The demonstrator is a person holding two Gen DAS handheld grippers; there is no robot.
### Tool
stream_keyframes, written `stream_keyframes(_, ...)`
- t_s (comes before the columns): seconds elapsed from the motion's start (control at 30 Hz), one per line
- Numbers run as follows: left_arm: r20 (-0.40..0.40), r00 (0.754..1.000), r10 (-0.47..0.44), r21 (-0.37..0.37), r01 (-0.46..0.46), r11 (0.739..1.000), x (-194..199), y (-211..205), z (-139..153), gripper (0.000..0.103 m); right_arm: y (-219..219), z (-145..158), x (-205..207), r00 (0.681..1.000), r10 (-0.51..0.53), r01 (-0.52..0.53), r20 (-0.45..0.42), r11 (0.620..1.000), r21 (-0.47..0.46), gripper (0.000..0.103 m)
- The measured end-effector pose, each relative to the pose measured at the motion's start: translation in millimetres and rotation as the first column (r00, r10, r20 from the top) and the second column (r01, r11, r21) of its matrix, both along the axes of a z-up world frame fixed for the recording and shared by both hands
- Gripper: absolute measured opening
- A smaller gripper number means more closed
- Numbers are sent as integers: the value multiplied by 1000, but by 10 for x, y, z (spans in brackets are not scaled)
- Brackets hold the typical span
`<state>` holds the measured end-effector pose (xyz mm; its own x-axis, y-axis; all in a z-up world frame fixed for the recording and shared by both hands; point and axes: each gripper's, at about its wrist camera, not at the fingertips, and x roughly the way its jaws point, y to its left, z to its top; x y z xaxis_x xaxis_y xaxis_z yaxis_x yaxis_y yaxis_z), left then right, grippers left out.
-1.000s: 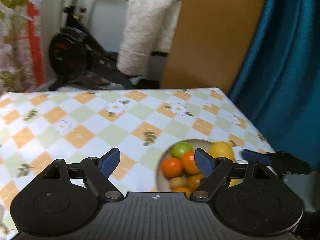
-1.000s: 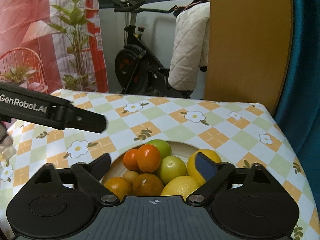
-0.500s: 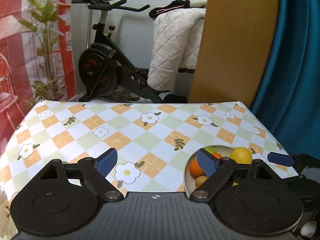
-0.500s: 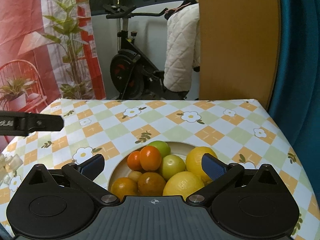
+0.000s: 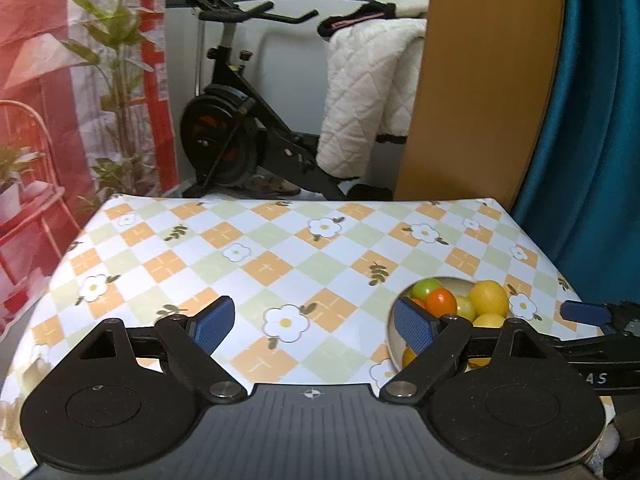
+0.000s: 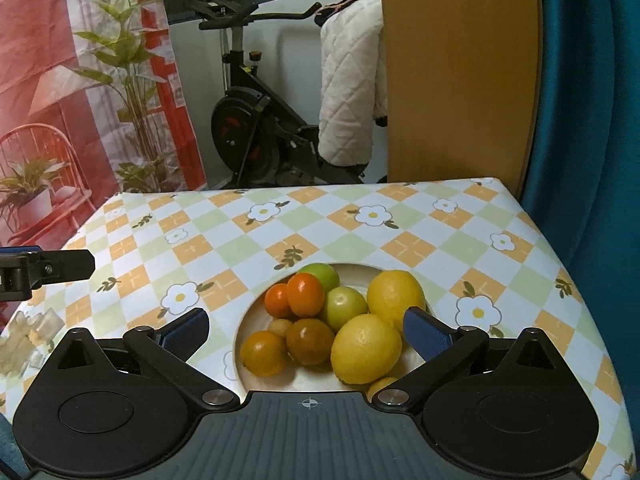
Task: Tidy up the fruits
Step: 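Withdraw both open tools from the full plate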
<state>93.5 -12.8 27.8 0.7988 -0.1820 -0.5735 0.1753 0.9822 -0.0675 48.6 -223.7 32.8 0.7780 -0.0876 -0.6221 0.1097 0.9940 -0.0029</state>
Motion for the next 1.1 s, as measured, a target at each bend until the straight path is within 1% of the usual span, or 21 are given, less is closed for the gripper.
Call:
stream_keyframes(0.13, 4, 1000, 23, -9, -23, 1000, -96, 84, 42, 89, 46, 50, -79, 1000, 3, -3, 0, 1000, -9, 102)
stream_keyframes(0.4, 5, 999, 50, 2, -50, 999, -189, 146, 40, 89, 131, 79, -154, 1000, 11, -11, -7, 1000, -15, 102)
stream_keyframes(1.1, 14, 997, 80, 0, -80, 997, -244, 193, 54, 89, 153, 117, -188, 1000, 16, -16, -1, 1000, -10, 102)
